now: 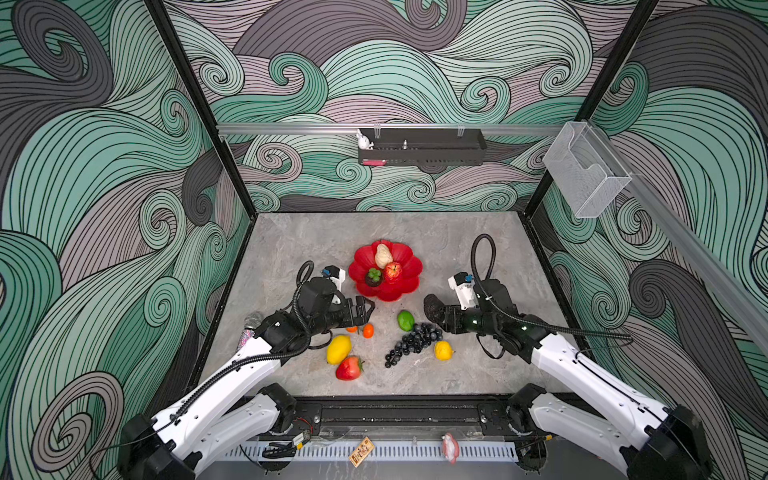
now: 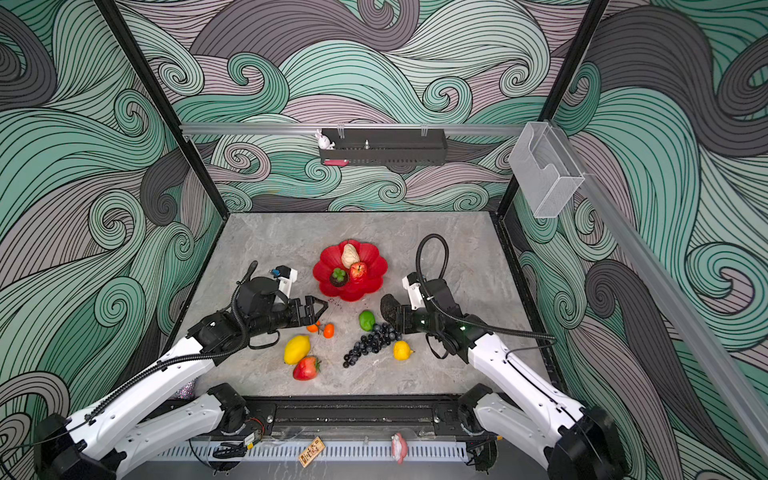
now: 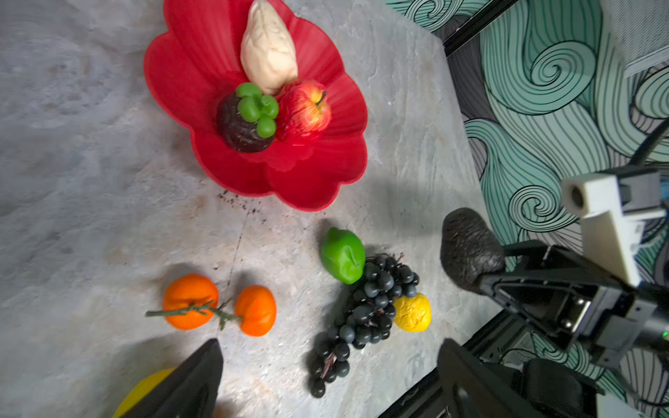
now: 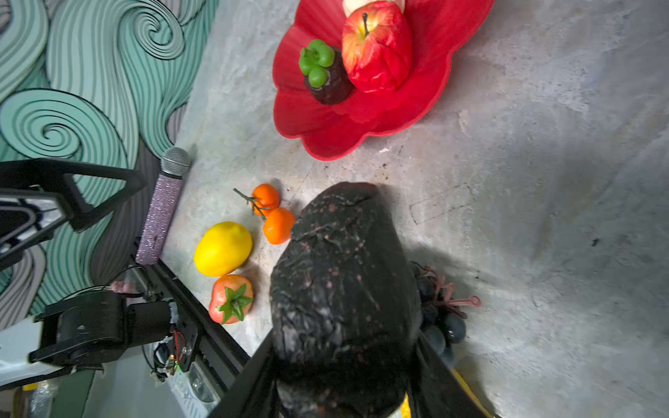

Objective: Place and organize the fake fruits in the fruit bowl
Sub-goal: 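Carry the avocado toward the left gripper while the left gripper reaches toward it, then close the left gripper on the avocado while the right gripper opens and withdraws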

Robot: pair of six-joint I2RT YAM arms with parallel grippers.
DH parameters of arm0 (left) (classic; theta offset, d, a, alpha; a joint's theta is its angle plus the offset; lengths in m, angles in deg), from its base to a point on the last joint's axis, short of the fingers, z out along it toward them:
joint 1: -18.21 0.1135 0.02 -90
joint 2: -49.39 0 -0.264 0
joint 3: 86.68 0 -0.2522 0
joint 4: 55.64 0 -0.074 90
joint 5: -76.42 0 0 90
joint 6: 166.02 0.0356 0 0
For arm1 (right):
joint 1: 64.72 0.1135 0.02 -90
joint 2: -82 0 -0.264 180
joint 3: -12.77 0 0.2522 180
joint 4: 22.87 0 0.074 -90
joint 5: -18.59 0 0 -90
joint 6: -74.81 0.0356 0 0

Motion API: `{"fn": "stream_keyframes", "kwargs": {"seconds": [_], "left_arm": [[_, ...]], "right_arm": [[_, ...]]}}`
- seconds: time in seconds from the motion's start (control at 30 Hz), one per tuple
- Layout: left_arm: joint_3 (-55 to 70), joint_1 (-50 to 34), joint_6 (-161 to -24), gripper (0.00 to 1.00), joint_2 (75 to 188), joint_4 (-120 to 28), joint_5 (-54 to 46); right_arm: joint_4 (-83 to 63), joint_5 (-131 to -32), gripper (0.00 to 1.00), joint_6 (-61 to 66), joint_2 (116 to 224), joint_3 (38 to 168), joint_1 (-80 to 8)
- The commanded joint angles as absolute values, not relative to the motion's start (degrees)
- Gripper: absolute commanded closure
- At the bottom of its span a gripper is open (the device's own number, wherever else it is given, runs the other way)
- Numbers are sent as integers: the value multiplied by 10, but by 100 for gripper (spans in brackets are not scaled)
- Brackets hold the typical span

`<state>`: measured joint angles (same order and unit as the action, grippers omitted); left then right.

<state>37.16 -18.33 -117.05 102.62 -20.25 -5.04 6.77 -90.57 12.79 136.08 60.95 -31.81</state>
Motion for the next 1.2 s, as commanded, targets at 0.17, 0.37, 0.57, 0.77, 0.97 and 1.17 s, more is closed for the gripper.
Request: {"fn": "stream_keyframes", "kwargs": {"seconds": [0.17, 0.37, 0.57, 0.77, 0.97, 1.17], "left_arm": [[310, -246, -1219, 5, 1103, -267, -3], [284, -297, -1242, 5, 1160, -298, 6], [282, -318, -1261, 6, 1184, -317, 6], [280, -322, -1265, 12, 1193, -320, 10], [277, -323, -1268, 22, 1201, -325, 21], [277, -324, -1270, 35, 1210, -336, 37]], "right_arm": [[-65, -901, 50, 142, 1311, 555, -262], [-102, -857, 49, 132, 1302, 537, -212], [-135, -833, 49, 128, 1299, 523, -180], [-157, -821, 49, 114, 1300, 519, -157], [-176, -812, 48, 105, 1303, 519, -144], [-179, -804, 48, 101, 1303, 519, -133]]}}
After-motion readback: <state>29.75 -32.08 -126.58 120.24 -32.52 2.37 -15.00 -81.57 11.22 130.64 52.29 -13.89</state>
